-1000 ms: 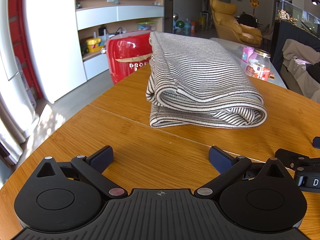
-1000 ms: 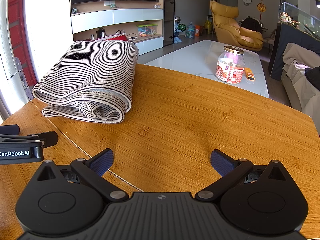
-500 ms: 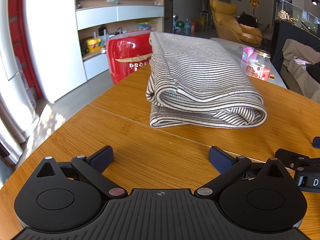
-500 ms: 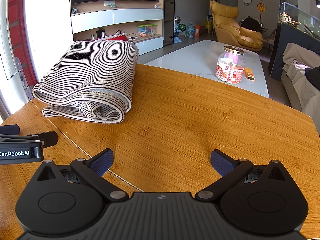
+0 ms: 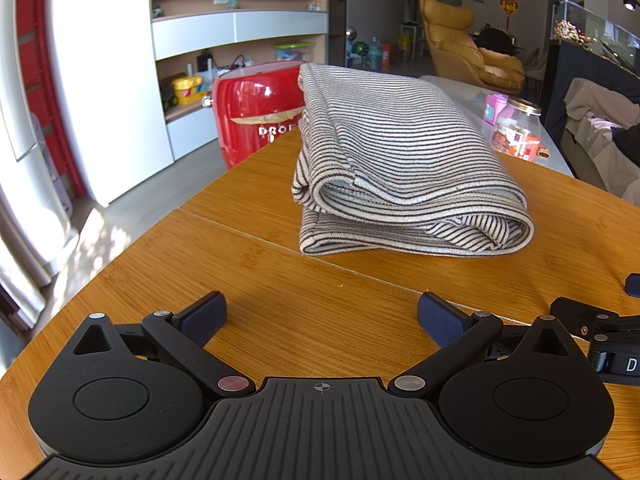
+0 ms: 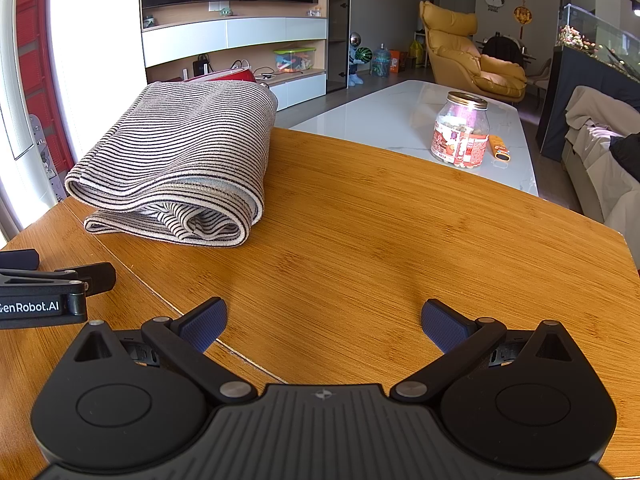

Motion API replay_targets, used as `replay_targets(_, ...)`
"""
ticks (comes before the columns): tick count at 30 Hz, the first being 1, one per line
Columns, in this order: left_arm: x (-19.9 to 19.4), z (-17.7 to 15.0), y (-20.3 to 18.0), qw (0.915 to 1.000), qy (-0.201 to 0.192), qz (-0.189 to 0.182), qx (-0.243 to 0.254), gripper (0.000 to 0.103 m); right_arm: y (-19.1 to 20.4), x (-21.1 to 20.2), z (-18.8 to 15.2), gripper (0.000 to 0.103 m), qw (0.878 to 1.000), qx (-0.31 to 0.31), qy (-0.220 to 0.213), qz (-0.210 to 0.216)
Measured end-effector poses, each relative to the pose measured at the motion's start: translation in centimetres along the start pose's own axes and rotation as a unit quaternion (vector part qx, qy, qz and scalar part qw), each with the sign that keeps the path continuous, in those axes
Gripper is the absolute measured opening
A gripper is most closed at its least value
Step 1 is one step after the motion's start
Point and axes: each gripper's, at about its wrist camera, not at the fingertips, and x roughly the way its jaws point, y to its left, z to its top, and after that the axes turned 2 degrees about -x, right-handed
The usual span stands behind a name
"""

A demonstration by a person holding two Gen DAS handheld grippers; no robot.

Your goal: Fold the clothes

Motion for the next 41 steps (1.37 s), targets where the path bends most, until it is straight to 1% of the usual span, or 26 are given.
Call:
replay_targets(23, 0.0, 0.0, 0.1, 1.0, 0.0, -0.001, 0.001, 0.103, 0.0, 0.0, 0.0, 0.103, 1.0, 0.0, 0.0, 0.0)
replay_targets(27, 0.2, 0.2, 0.7, 0.9994, 0.003, -0.027, 0.02, 0.103, 0.0, 0.0, 0.0, 0.103, 1.0, 0.0, 0.0, 0.0)
replay_targets(29, 0.1, 0.4, 0.9, 0.999, 0.015, -0.035, 0.025, 0.103, 0.0, 0.0, 0.0, 0.103, 1.0, 0.0, 0.0, 0.0)
replay_targets(31, -0.3, 0.2, 0.9, 0.9991, 0.024, -0.028, 0.021, 0.103, 0.0, 0.0, 0.0, 0.103, 1.0, 0.0, 0.0, 0.0)
replay_targets(33, -0.9, -0.3, 1.0, 0.9994, 0.021, -0.021, 0.016, 0.103, 0.0, 0.0, 0.0, 0.103, 1.0, 0.0, 0.0, 0.0)
replay_targets(37, -1.0, -0.4, 1.0, 0.999, 0.023, -0.032, 0.021, 0.103, 0.0, 0.0, 0.0, 0.103, 1.0, 0.0, 0.0, 0.0)
replay_targets(41, -1.1, -0.4, 1.5, 0.9992, 0.018, -0.035, 0.006, 0.103, 0.0, 0.0, 0.0, 0.103, 1.0, 0.0, 0.0, 0.0)
